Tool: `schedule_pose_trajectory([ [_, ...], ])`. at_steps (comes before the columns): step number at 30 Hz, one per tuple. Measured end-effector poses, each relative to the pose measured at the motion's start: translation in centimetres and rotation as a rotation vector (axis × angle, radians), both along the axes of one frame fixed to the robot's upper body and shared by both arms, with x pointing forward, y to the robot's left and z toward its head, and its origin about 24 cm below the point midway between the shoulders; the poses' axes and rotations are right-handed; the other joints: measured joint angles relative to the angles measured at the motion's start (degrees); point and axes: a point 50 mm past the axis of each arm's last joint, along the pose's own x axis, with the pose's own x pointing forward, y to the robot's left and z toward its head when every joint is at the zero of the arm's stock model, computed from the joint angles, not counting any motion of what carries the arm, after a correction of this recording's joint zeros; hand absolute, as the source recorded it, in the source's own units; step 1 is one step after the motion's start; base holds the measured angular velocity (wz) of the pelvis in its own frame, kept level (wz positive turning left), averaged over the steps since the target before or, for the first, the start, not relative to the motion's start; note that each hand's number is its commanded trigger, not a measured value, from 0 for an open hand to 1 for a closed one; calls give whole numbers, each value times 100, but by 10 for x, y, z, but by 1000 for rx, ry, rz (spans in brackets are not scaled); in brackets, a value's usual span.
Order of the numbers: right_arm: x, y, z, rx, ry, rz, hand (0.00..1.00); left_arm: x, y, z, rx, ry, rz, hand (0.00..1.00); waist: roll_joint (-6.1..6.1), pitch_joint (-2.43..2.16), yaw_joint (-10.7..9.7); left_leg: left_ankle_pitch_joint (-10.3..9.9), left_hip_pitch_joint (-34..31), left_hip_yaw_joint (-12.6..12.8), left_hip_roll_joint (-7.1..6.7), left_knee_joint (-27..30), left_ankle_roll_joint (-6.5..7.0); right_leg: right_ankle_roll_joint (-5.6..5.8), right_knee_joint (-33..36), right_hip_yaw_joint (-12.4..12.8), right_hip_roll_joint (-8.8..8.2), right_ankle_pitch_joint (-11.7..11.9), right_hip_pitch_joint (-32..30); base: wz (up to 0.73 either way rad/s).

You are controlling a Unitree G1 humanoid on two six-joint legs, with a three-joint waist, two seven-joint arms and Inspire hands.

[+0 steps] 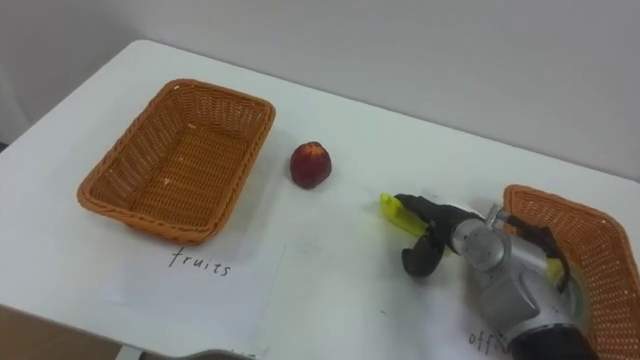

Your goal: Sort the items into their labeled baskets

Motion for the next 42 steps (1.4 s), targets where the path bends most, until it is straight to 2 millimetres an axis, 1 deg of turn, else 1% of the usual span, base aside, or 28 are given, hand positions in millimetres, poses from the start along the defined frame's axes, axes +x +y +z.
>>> schedule_pose_trajectory([
  [3, 0, 2, 2, -18, -1, 16, 0, 1, 0, 0, -1, -1, -2, 0, 0, 0, -4, 1, -8, -1, 1, -1, -1, 0, 0, 0, 2, 0, -8, 0],
  [4, 1, 3, 3, -28, -1, 22, 21, 1, -1, 0, -2, 0, -8, 0, 0, 0, -5, 1, -12, -1, 2, -2, -2, 0, 0, 0, 3, 0, -12, 0],
  [5, 1, 4, 4, -31, 1, 29, 77, 1, -1, 0, -3, 0, -13, 0, -1, 0, -9, 1, -16, -1, 2, -5, -2, 0, 0, -1, 2, 0, -15, 0],
  [6, 1, 4, 4, -35, 2, 34, 100, 2, -2, 0, -3, 0, -17, 0, -3, -1, -15, 1, -18, -2, 2, -6, -2, 0, 0, -2, 2, 0, -16, 0],
  [10, 2, 6, 7, -61, -10, 52, 100, 3, -1, 0, -3, -7, -22, 0, -36, -24, -29, 4, -18, -2, 2, -30, -2, 0, -2, -3, 2, 0, -6, 0],
  [11, 3, 7, 10, -65, -32, 55, 100, 4, 0, 0, -1, -8, -22, 0, -45, -30, -32, 4, -17, -2, 2, -39, -2, 0, -3, 0, 3, 0, -3, 0],
  [14, 5, 8, 15, -64, -70, 50, 100, 6, 1, 1, 6, -14, -25, 0, -59, -37, -29, 4, -9, -1, 3, -60, -2, 0, -7, 7, 6, 0, -1, 0],
  [18, 6, 9, 16, -59, -78, 53, 100, 7, 3, 2, 27, -19, -26, 0, -74, -29, -8, 7, -3, -2, 2, -101, 1, 1, -15, 34, 8, -1, -10, 0],
  [26, 5, 16, 17, -60, -85, 83, 100, 8, 8, 4, 38, -21, -29, 0, -149, 14, -5, 7, -6, -2, 3, -109, 3, 2, -18, 56, 11, -1, -33, 0],
  [31, 5, 16, 17, -57, -84, 85, 100, 11, 8, 4, 39, -26, -31, 0, -149, 16, -5, 6, -8, -1, 3, -126, 4, 2, -18, 63, 14, -1, -45, 0],
  [34, 6, 19, 20, -25, -90, 92, 100, 11, 9, 4, 41, -28, -32, 0, -148, 16, -16, 6, -10, 0, 8, -130, 3, 2, -17, 63, 20, -1, -52, 0],
  [39, 3, 23, 17, -1, -42, 117, 100, 12, 9, 5, 39, -37, -36, 0, -137, 24, -10, 7, -31, -1, 2, -129, 5, 2, -15, 61, 14, -1, -73, 0],
  [42, 4, 24, 19, 1, -47, 124, 100, 12, 8, 4, 38, -36, -36, 0, -140, 22, -8, 10, -89, -1, 2, -104, 7, 2, -14, 58, 13, -1, -118, 0],
])
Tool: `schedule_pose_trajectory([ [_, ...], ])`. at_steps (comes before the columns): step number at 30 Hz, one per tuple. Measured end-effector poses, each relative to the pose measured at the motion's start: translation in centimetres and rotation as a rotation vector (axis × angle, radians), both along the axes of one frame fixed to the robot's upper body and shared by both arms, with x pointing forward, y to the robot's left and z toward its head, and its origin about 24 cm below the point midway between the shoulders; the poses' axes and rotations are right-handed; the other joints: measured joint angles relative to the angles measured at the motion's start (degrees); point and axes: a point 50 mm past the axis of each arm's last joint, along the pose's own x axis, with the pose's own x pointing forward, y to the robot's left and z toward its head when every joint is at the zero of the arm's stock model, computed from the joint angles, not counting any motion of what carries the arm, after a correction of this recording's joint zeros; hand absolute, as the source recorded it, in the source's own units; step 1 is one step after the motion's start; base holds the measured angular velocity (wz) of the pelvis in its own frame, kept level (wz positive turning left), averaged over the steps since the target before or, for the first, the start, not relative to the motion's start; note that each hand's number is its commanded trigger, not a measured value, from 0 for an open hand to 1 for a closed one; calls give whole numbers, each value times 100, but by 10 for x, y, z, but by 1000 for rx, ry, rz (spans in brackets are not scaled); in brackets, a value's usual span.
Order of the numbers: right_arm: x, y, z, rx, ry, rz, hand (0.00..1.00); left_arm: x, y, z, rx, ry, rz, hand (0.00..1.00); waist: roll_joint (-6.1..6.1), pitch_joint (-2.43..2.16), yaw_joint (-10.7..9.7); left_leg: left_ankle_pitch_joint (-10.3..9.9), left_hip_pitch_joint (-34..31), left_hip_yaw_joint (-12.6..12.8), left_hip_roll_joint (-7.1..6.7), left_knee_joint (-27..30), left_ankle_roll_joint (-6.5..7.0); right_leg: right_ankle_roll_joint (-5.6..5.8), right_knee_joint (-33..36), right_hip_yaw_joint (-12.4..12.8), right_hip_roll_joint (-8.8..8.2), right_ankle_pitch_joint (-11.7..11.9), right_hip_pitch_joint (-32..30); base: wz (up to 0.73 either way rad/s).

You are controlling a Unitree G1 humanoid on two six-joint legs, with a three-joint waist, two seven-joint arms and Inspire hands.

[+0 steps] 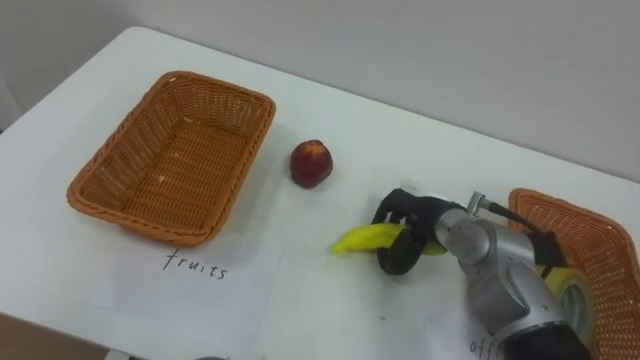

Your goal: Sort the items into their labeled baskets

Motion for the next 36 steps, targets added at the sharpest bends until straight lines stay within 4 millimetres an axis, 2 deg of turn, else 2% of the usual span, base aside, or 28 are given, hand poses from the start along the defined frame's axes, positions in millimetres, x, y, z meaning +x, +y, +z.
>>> schedule_pose_trajectory([
  [6, 1, 1, 3, 9, -7, 8, 100, -2, -3, -2, -11, 9, 5, 0, 19, 5, -29, 0, -19, 26, 1, 0, 0, 0, -8, 11, 1, 0, -22, -1],
  [8, 1, 4, 8, 16, -20, 24, 100, -2, -4, -3, -16, 12, 7, 0, 30, 11, -36, 0, -17, 39, 3, -3, 0, 0, -13, 14, 3, 0, -22, 0],
  [16, 3, 19, 31, 71, -111, 89, 100, -2, -10, -5, -34, 12, 4, 0, 150, -15, -49, 2, 3, 45, -1, 0, 2, 0, -22, 89, 4, 0, -1, 0],
  [26, 5, 24, 58, 143, -234, 111, 100, -8, -9, -6, -40, 9, 54, 0, 150, -18, -41, 5, 40, 73, 1, -7, -4, 0, -77, 149, 17, 0, 45, -1],
  [36, 5, 30, 72, 150, -320, 128, 100, -15, -8, -6, -38, 30, 73, 0, 148, -17, -41, 4, 91, 74, -1, -75, -4, 0, -82, 155, 18, 0, 84, 0],
])
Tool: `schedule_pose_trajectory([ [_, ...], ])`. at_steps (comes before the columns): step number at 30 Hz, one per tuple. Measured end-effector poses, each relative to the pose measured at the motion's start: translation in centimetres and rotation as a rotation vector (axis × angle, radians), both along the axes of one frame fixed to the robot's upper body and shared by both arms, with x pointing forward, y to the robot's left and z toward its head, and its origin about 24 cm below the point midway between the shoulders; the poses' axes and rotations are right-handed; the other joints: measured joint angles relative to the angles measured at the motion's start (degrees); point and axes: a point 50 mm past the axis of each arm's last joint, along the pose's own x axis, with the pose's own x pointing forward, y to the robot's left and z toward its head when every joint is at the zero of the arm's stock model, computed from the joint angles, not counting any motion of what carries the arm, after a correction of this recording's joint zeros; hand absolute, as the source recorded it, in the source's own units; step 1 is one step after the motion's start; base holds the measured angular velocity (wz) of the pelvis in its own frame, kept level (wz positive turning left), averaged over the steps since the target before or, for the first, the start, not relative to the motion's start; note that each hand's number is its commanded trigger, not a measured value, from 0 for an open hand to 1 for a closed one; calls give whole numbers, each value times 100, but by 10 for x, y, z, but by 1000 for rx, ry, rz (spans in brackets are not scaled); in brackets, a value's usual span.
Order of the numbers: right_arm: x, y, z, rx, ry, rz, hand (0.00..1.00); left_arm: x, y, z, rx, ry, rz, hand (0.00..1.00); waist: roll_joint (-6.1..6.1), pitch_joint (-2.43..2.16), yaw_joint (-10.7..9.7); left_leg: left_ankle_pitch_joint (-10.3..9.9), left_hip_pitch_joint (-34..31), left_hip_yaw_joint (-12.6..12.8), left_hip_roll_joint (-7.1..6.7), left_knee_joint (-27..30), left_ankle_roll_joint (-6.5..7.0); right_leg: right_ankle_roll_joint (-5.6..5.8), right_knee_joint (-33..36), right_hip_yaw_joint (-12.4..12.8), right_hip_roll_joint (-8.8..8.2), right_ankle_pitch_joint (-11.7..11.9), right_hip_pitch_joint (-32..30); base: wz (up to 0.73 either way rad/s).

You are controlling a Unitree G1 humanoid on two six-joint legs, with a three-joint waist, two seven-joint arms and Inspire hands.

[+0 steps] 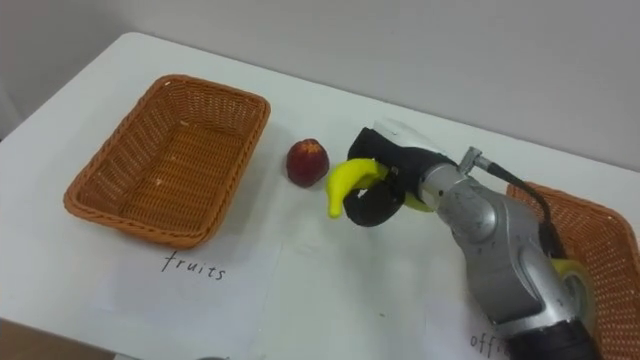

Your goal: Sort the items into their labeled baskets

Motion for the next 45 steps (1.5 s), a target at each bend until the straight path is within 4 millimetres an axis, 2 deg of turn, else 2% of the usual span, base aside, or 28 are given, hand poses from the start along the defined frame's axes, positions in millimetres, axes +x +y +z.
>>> schedule_pose_trajectory([
  [8, -1, 4, 11, 25, -66, 7, 100, -3, 1, 0, 1, 9, 12, 0, -40, -24, 19, 1, 10, 4, 1, 6, 1, 0, -8, 2, 5, 0, -4, 0],
  [13, -1, 9, 21, 70, -117, 28, 100, -2, 1, 0, -2, 0, 10, 0, -52, -22, 52, 1, 28, -5, 1, -8, 1, 0, -8, -18, 4, 0, 16, 1],
  [18, 1, 12, 28, 113, -146, 34, 100, -1, 0, 0, -3, -10, 4, 0, -137, 20, 152, 0, -23, -131, -4, -34, -1, 2, -13, -146, 3, -1, 16, 11],
  [20, 1, 13, 28, 119, -147, 38, 100, 0, 0, 0, -3, -12, 2, 0, -158, 15, 173, 0, -41, -173, -5, -30, -2, 2, -12, -152, 6, -1, 15, 14],
  [21, 1, 14, 29, 115, -152, 43, 100, 0, 0, 0, -3, -10, -1, 0, -159, 13, 266, 0, -44, -179, -3, -32, -2, 2, -11, -152, 6, -1, 9, 4],
  [26, 7, 21, 40, 117, -188, 66, 100, 0, 1, 0, 5, -2, -11, 0, -167, 9, 444, 2, -104, -180, -1, -11, -3, 2, -12, -158, 6, -2, -67, 0],
  [34, 16, 32, 47, 159, -202, 93, 100, 0, 1, 0, 10, 5, -8, 0, -172, 14, 499, 5, -98, -306, -21, 7, 2, 10, -14, -159, -9, -6, -19, 10],
  [38, 21, 39, 50, 182, -213, 107, 100, -3, 1, 0, 13, 10, -6, 0, -197, 47, 510, 6, -103, -358, -33, 23, 1, 50, -15, -171, -23, -32, 8, 5],
  [40, 25, 37, 50, 186, -221, 88, 100, -1, 1, 1, 14, 4, -8, 0, -206, 51, 530, 6, -105, -429, -46, 37, 1, 54, -15, -262, -29, -35, 26, 17],
  [45, 28, 36, 48, 197, -240, 52, 100, 3, 1, 1, 18, -7, -12, 0, -265, 79, 755, 6, -112, -553, -81, 53, 1, 77, -13, -481, -59, -51, 80, 11],
])
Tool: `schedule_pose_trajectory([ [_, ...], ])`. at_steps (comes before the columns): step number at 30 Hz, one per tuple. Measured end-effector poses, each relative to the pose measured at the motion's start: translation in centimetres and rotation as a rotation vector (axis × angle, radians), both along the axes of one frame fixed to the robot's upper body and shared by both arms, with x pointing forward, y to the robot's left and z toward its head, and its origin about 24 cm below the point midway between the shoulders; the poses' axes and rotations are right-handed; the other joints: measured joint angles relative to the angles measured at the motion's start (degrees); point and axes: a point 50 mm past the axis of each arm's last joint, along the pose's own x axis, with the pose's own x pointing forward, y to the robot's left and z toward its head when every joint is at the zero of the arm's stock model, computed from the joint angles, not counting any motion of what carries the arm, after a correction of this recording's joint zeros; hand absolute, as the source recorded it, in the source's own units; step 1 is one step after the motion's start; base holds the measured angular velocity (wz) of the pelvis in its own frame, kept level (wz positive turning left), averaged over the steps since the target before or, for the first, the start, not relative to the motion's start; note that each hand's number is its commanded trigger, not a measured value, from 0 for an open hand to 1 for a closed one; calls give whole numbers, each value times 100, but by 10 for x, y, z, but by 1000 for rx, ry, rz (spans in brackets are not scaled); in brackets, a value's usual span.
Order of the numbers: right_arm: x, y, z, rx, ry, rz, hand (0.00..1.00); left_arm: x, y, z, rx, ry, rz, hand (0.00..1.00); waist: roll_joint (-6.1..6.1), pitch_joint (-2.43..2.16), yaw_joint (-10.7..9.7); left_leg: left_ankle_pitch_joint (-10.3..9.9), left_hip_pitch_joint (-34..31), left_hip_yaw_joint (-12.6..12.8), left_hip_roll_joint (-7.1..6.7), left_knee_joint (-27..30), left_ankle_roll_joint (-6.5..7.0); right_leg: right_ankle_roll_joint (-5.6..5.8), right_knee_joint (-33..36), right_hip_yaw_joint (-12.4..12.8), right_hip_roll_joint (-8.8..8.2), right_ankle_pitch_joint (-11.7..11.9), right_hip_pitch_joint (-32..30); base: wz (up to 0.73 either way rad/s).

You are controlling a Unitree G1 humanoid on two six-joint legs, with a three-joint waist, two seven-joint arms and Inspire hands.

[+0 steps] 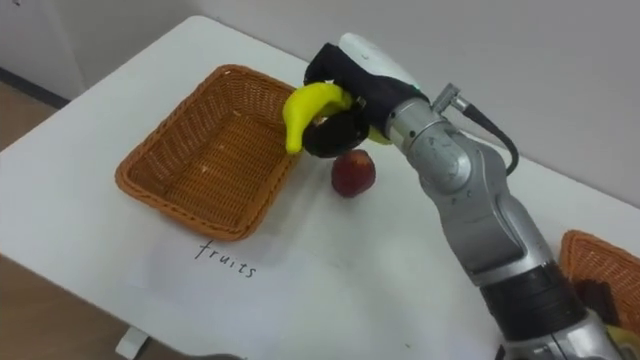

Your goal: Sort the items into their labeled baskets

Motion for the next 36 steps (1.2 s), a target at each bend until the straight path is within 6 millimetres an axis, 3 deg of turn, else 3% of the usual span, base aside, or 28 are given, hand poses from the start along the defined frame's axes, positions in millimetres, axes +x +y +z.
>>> schedule_pose_trajectory([
  [7, 1, 19, -5, 9, 2, 30, 100, -3, 0, 0, -3, 21, -10, 0, 27, 19, 84, 2, -1, -181, -38, 26, 6, 2, -1, -147, -15, -1, 112, 15],
  [15, 9, 19, -3, 17, -13, -1, 97, -5, 0, -1, -1, 39, -16, 0, 40, 27, 206, 7, -98, -374, -100, 47, 9, 36, -4, -242, -20, -23, 107, 15],
  [18, 10, 22, -4, 5, -12, 4, 71, -8, 0, -1, 0, 49, -12, 0, 42, 26, 249, 10, -110, -391, -109, 52, 15, 37, -10, -236, -29, -24, 98, 0],
  [19, 11, 22, -6, 3, -10, 0, 34, -8, 0, -1, 0, 49, -12, 0, 42, 26, 270, 11, -110, -391, -109, 52, 16, 39, -10, -230, -32, -25, 98, 3],
  [20, 12, 21, -8, 2, -4, -9, 11, -7, 0, -1, 0, 48, -12, 0, 41, 26, 316, 12, -110, -395, -107, 53, 18, 43, -11, -228, -42, -29, 97, 5],
  [21, 13, 20, -9, 2, -3, -18, 0, -7, -1, -1, 0, 47, -12, 0, 39, 24, 334, 15, -110, -416, -114, 65, 23, 64, -12, -228, -60, -42, 96, 8],
  [33, 19, 25, -14, -5, -9, -34, 0, -1, 0, 1, 32, 52, -85, 0, 76, 7, 571, 25, -140, -413, -144, 118, 38, 91, -10, -309, -100, -62, 98, 1],
  [36, 19, 25, -15, -6, -8, -35, 0, -2, -1, 1, 34, 54, -86, 0, 109, -24, 627, 36, -173, -414, -145, 121, 32, 91, -3, -408, -105, -62, 92, 0],
])
